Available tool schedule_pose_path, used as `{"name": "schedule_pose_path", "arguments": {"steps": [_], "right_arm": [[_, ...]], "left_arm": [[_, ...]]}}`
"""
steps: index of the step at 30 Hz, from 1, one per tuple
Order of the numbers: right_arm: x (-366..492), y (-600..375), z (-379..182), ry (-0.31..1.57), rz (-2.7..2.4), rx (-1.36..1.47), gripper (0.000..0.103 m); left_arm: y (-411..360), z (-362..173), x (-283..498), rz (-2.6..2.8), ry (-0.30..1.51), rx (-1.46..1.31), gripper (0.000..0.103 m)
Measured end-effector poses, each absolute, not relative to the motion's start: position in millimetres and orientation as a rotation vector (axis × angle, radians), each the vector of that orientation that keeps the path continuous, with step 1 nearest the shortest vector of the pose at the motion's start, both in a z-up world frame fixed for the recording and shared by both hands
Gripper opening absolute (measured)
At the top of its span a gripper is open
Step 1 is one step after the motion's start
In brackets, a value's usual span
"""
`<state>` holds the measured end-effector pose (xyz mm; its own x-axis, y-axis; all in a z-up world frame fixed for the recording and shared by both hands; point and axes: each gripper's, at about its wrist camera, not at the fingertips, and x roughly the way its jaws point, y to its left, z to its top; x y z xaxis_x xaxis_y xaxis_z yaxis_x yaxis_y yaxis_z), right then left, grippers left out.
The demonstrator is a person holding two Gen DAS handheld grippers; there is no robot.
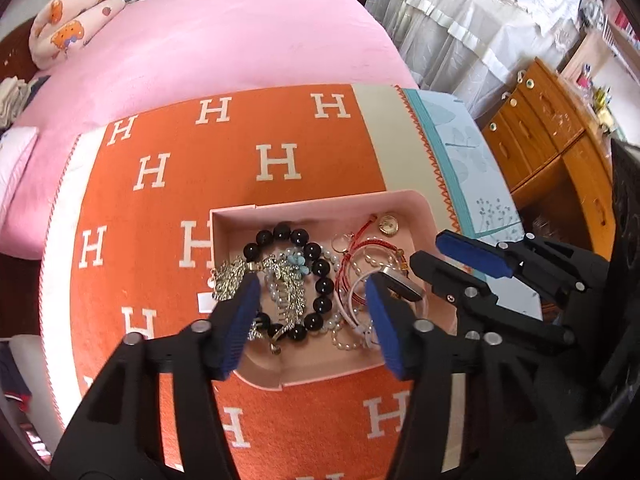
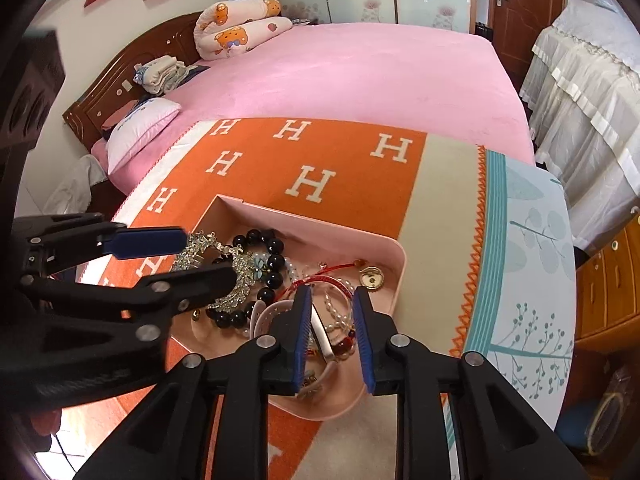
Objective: Organize jewelry
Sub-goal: 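Carry the ring and pendant into the pink box and open both tools, then lift both tools out of the box and move toward the pearl pin and silver ring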
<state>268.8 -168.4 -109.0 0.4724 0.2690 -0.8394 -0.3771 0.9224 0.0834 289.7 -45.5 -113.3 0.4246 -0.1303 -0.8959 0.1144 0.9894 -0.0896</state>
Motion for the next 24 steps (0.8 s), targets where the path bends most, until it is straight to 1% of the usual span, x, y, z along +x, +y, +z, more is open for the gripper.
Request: {"name": "schedule_pose_path", "arguments": {"steps": [6, 13, 24], "right_arm": [[249.1, -172.2, -95.1, 0.979, 0.382, -0.092, 0.025], [207.2, -167.2, -81.9, 0.968, 0.376, -0.074, 0.025], [129.2, -141.2, -88.8, 1.02, 0.428, -0.058, 0.025]], "left_arm": [[-40.8, -94.0, 267.7, -0.173, 1.068, -0.002, 0.054], [-24.9, -72.9, 231.8, -0.186, 1.015, -0.007, 0.054], [47.2, -70.2, 160.8, -0.094, 0.998, -0.077, 0.054]]}}
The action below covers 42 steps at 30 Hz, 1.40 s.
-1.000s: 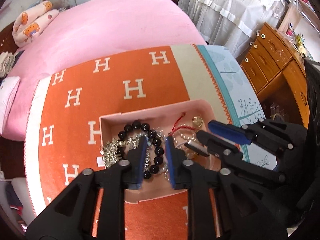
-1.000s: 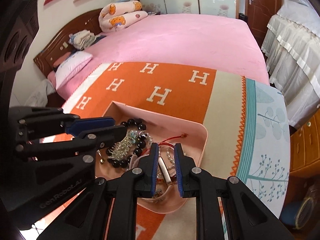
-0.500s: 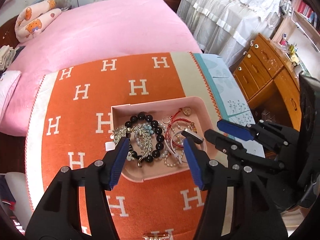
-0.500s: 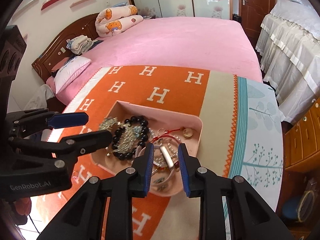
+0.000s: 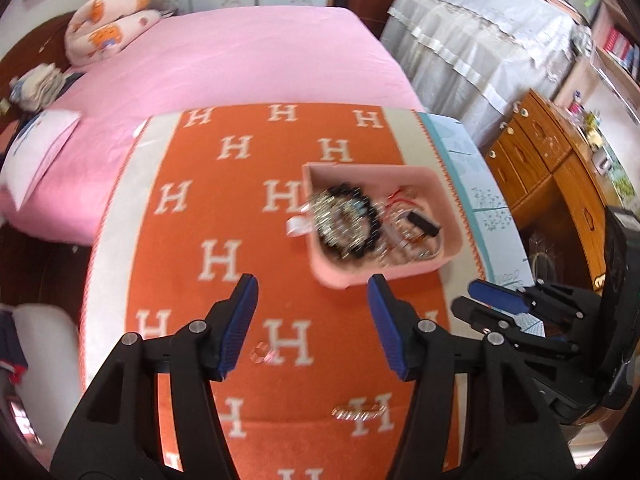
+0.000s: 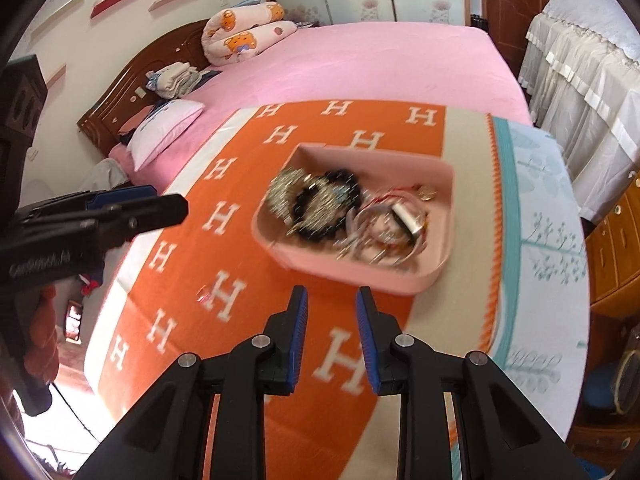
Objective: Organize jewelry
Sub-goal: 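Lift both tools out of the box and move toward the pearl pin and silver ring, then grasp the pearl bar pin with the right tool while the left tool approaches the silver ring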
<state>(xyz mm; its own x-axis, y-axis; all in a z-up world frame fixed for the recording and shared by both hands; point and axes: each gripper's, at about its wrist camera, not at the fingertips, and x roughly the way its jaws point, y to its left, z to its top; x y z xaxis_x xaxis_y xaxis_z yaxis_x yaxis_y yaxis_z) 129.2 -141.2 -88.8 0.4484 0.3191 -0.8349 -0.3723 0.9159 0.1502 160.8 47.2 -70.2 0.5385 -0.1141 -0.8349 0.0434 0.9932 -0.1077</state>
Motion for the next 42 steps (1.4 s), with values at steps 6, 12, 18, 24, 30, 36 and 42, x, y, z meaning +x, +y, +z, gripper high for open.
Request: {"name": "schedule_pose_path", "arguments": {"steps": [6, 12, 18, 24, 30, 36, 42], "right_arm": [[93.3, -123.1, -99.2, 1.057, 0.48, -0.087, 0.025], [66.6, -109.6, -114.1, 1.09, 0.537, -0.125, 0.025], [48.6, -92.8, -130.0, 1.113, 0.63, -0.198, 0.025], [36.1, -74.1, -149.7, 1.129, 0.718, -0.299, 0.025], [34.4, -51.0, -169.4, 1.137, 0.783, -0.408, 0.025], [35.0, -32.2, -184.1, 1.101, 0.825, -0.539, 0.025], [41.5, -26.6, -188.0, 1.069, 0.843, -0.633, 0.013]], "left_arm": [[82.9, -83.7, 123.3, -0.037, 1.022, -0.133, 0.054], [94.4, -111.4, 90.5, -0.021, 1.075, -0.148, 0.054], [97.0, -142.0, 62.0, -0.003, 1.135, -0.171, 0.054], [90.0, -168.5, 50.2, -0.005, 1.187, -0.179, 0.054], [87.8, -177.5, 49.5, -0.001, 1.193, -0.193, 0.054], [96.7, -182.6, 50.8, 0.024, 1.2, -0.231, 0.054], [103.3, -187.8, 52.3, 0.046, 1.203, -0.265, 0.054]]}}
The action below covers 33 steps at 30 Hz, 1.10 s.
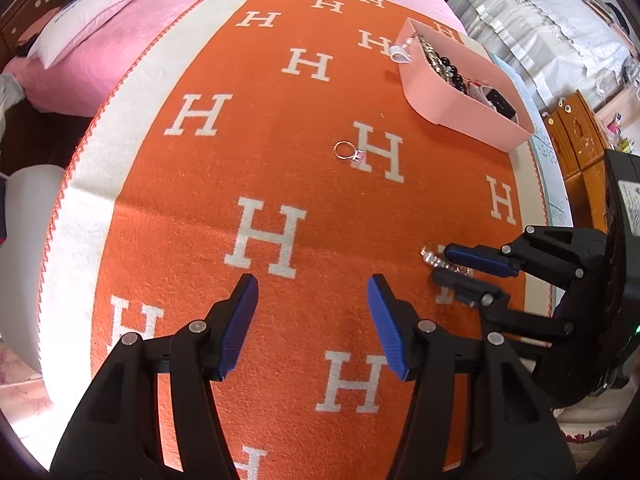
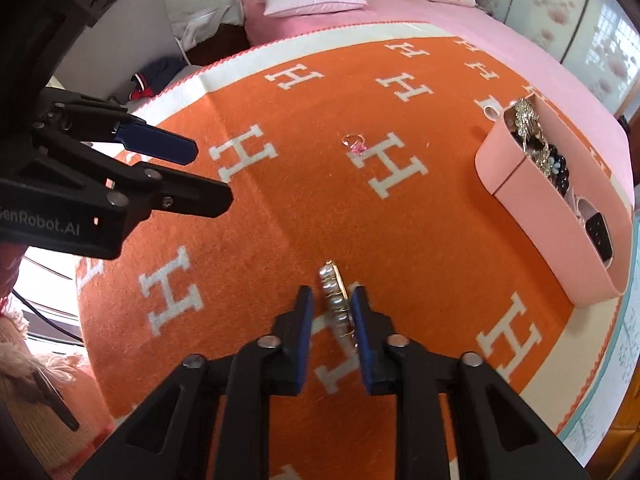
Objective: Organize jewelry
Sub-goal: 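Grasp the pearl bar pin with the right tool while the left tool approaches the silver ring, then grasp the silver ring with the left tool while the right tool holds the pearl pin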
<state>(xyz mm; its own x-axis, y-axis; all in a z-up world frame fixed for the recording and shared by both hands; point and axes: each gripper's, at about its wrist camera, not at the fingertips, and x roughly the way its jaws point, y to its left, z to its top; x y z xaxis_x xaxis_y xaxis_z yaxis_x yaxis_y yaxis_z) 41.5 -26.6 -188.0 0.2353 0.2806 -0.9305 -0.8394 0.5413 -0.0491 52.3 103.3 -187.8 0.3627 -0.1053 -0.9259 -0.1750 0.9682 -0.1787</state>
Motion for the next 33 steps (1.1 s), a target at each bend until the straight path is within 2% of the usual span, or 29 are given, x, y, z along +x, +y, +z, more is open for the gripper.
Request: {"name": "schedule_pose_path", "arguments": {"steps": [1, 12, 26, 33], "right_arm": [[44.5, -26.6, -188.1, 1.075, 0.846, -0.625, 0.007], [87.4, -41.3, -166.8, 1.18, 0.793, -0.384, 0.007], [141.7, -82.0, -104.5, 1.139, 0.715, -0.065, 0.007], [155.2, -107.7, -96.8, 1.125, 0.695, 0.004, 0.007]], "left_arm": [[104.8, -187.8, 51.6, 0.048, 1.202, -0.268, 0.054], [121.0, -187.0, 65.4, 0.074, 1.18, -0.359, 0.054], [100.7, -185.1, 131.4, 0.046, 1.139, -0.416, 0.054], [91.1, -194.4, 156.9, 0.073, 1.158, -0.383, 0.036]]}}
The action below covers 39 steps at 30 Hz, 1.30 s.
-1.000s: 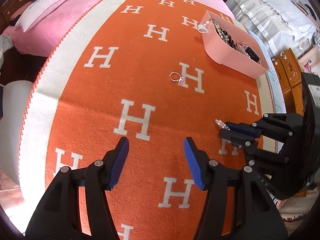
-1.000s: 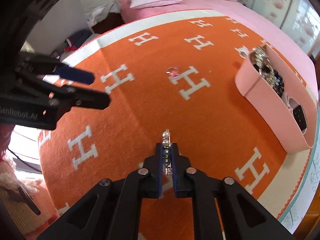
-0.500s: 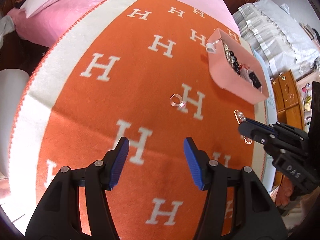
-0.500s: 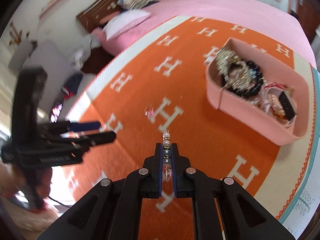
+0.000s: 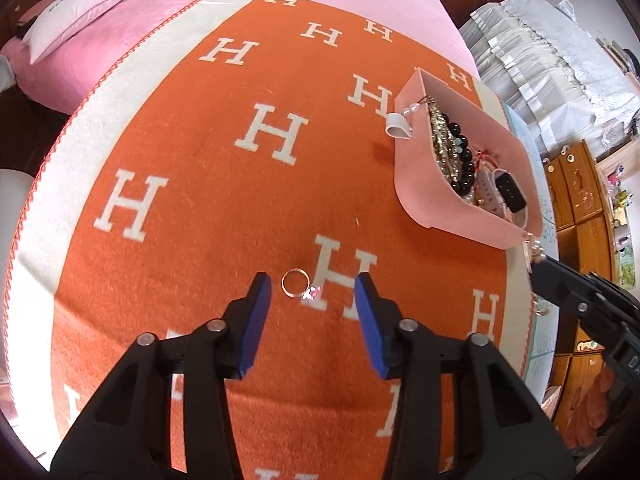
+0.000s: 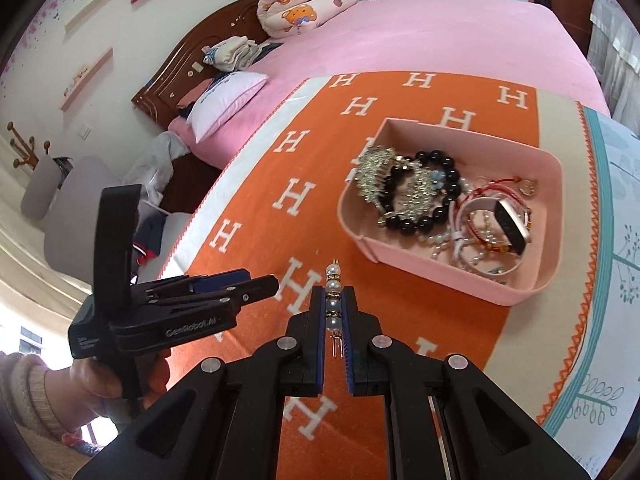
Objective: Organize jewelry
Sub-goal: 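Grasp the silver ring with the left tool while the right tool holds the pearl pin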
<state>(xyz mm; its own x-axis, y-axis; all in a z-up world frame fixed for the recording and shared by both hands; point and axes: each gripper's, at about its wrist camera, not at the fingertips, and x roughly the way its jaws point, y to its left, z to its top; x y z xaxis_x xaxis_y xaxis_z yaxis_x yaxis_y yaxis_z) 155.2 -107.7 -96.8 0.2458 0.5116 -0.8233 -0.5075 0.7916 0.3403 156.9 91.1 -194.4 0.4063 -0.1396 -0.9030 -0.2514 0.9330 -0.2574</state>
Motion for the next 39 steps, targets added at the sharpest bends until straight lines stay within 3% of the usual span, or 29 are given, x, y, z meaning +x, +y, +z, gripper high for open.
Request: {"name": "schedule_pose_path", "arguments": {"steps": [6, 37, 39], "right_arm": [[161.7, -123.8, -101.4, 1.118, 0.68, 0.024, 0.007], [168.0, -146.8, -112.0, 1.115, 0.671, 0.071, 0.007], [167.6, -146.8, -112.0, 1.115, 0.671, 0.072, 0.007]], "left_arm": [[76.8, -205.2, 168.6, 0.088, 1.208, -0.31, 0.021], [69.9, -205.5, 167.6, 0.19, 1.236, -0.228, 0.022], [71.0, -205.3, 167.2, 0.192, 1.229, -0.237, 0.019]]}}
